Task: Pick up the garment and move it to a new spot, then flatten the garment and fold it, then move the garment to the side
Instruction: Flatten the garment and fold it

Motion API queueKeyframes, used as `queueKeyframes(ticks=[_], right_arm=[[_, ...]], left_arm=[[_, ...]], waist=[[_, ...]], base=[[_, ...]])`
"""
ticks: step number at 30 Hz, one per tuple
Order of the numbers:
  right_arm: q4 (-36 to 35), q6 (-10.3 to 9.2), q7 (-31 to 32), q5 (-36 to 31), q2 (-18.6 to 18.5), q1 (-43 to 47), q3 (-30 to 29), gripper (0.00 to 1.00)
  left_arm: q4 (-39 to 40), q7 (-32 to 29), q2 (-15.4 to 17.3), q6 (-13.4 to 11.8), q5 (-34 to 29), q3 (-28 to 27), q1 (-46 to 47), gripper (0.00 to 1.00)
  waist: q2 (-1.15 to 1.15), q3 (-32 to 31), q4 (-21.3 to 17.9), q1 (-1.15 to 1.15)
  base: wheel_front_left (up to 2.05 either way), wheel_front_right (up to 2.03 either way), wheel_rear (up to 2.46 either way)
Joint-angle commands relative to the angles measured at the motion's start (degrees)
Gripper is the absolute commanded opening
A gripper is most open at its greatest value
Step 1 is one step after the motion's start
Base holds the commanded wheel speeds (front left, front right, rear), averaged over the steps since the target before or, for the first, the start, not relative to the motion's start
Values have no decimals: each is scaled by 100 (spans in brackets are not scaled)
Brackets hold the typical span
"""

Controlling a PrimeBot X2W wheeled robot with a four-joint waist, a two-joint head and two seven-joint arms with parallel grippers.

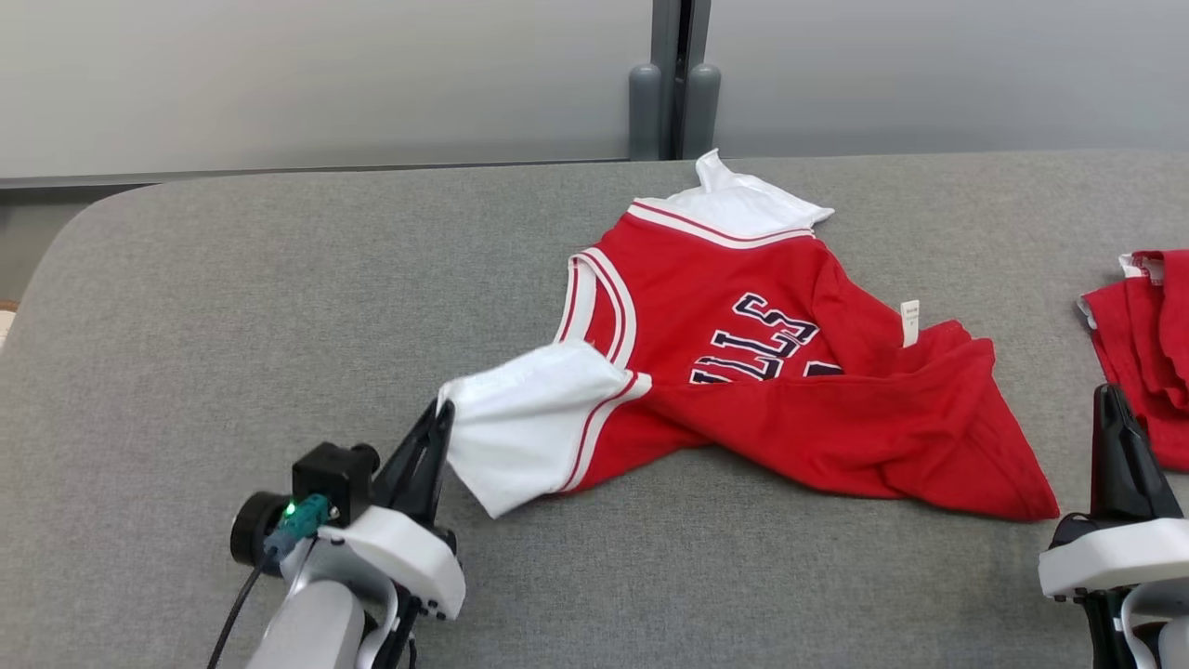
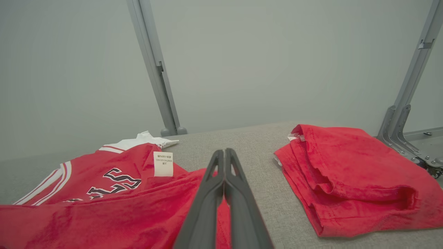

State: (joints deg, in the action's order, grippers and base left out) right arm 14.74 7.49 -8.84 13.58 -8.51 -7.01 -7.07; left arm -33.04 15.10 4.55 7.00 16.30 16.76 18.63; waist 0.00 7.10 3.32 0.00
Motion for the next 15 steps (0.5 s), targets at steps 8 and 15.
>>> queueKeyframes(ticks=[8, 15], right_arm=[[93, 0, -162, -140, -10, 174, 10, 100], [54, 0, -286, -156, -72, 269, 62, 100]], left_arm=[[-15, 8, -34, -263, 132, -268, -362, 100], [1003, 4, -133, -428, 194, -765, -879, 100]], waist=[[0, -235, 210, 0], [0, -285, 249, 0]], base=[[0, 0, 0], [0, 0, 0]])
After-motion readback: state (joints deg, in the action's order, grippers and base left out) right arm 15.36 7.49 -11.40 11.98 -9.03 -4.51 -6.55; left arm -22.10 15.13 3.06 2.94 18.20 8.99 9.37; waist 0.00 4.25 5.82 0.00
